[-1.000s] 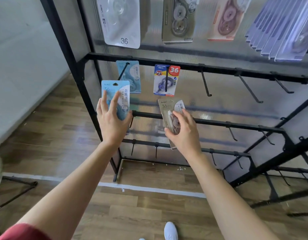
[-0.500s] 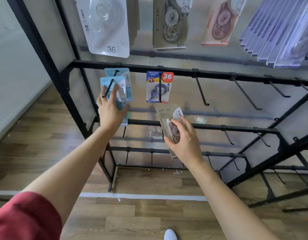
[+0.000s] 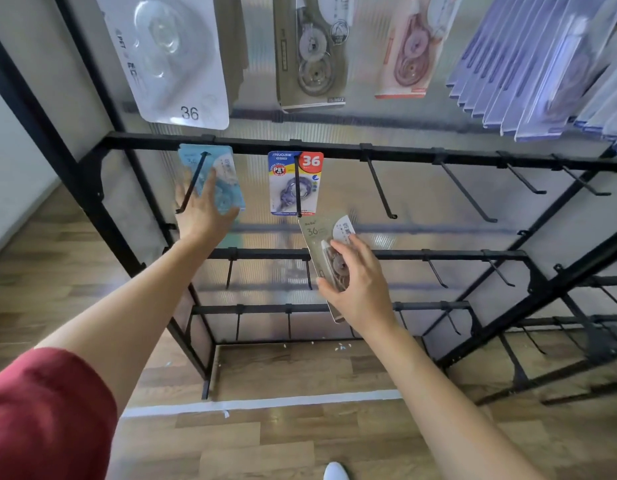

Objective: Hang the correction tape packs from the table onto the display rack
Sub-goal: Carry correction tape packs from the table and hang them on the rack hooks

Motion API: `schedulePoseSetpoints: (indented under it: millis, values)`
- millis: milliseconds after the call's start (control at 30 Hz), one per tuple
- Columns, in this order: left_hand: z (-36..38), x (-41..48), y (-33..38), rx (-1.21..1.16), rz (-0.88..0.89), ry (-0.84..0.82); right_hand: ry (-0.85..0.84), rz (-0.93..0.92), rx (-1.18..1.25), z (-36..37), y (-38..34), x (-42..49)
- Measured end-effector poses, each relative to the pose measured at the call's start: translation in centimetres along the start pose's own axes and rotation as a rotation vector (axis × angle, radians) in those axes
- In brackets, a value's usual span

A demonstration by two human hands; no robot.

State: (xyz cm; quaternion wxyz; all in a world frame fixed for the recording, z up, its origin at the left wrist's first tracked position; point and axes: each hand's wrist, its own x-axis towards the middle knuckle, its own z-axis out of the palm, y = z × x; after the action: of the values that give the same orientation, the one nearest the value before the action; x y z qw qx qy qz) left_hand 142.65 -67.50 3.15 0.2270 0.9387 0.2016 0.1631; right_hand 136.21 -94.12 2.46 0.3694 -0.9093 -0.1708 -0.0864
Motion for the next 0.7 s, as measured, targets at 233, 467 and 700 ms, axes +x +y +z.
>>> schedulePoseSetpoints:
  millis: [233, 467, 700]
  values:
    - [-1.7, -6.2, 0.4, -0.057, 0.109, 0.018, 0.044, -0.005, -0.010, -0.8, -0.4, -2.2]
    - [-5.4, -11.3, -1.3, -0.112, -0.027, 0.154, 0.163, -0.046, 0.024, -2.1, -2.7, -4.9]
    - [-8.8, -12.0, 0.0, -0.078, 0.142, 0.216, 0.244, -0.102, 0.064, -3.2, -5.4, -5.3]
